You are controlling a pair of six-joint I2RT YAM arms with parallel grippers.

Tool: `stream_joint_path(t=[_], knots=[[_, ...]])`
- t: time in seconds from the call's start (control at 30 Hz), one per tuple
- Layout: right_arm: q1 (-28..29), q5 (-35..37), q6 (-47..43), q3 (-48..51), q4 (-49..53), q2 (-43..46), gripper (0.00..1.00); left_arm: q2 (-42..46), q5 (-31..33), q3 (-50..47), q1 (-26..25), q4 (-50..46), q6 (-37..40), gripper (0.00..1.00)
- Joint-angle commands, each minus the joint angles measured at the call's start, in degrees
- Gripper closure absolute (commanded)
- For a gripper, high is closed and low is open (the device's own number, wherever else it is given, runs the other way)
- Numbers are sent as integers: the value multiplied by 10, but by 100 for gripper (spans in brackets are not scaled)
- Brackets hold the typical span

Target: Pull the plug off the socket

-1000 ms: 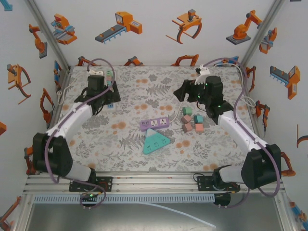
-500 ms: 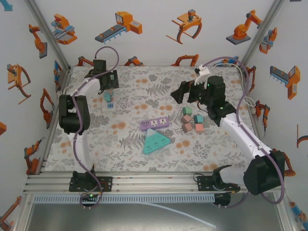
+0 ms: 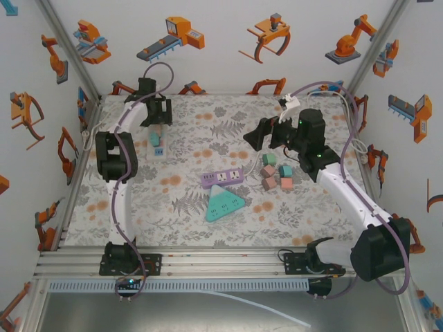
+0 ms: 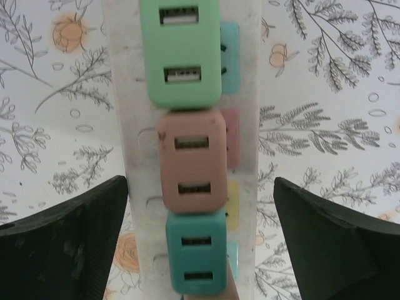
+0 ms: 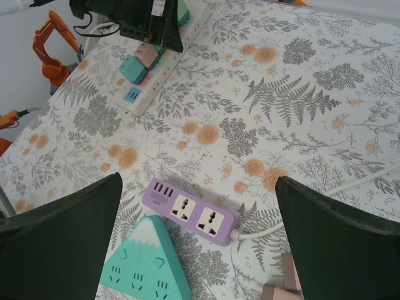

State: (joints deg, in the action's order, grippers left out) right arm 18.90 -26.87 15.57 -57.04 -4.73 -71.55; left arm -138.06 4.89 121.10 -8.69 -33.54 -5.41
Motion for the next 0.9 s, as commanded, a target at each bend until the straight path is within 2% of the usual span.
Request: stream_joint_path(t=[0.0, 0.13, 0.2, 0.3, 0.37, 0.53, 0.63, 0.87], knots=[[0, -9, -1, -4, -19, 22, 1, -40, 11, 62, 3, -105, 26, 15], [0, 4, -7, 2, -20, 37, 1, -68, 13, 110, 3, -133, 33, 24], [0, 8, -11, 3, -16, 42, 1, -68, 2, 113, 4, -133, 36, 33], [0, 11, -16, 7, -13, 47, 1, -61, -35, 114, 3, -130, 43, 48], [-1, 15, -18, 8, -11, 50, 1, -51, -68, 111, 3, -130, 61, 53], [-1, 30, -24, 9, -9, 56, 1, -8, -163, 97, -1, -127, 123, 55], [-1, 39, -25, 11, -13, 57, 1, 24, -231, 68, -12, -115, 187, 55], [0, 46, -24, 18, -23, 60, 1, 79, -266, -5, -98, -82, 358, 57]])
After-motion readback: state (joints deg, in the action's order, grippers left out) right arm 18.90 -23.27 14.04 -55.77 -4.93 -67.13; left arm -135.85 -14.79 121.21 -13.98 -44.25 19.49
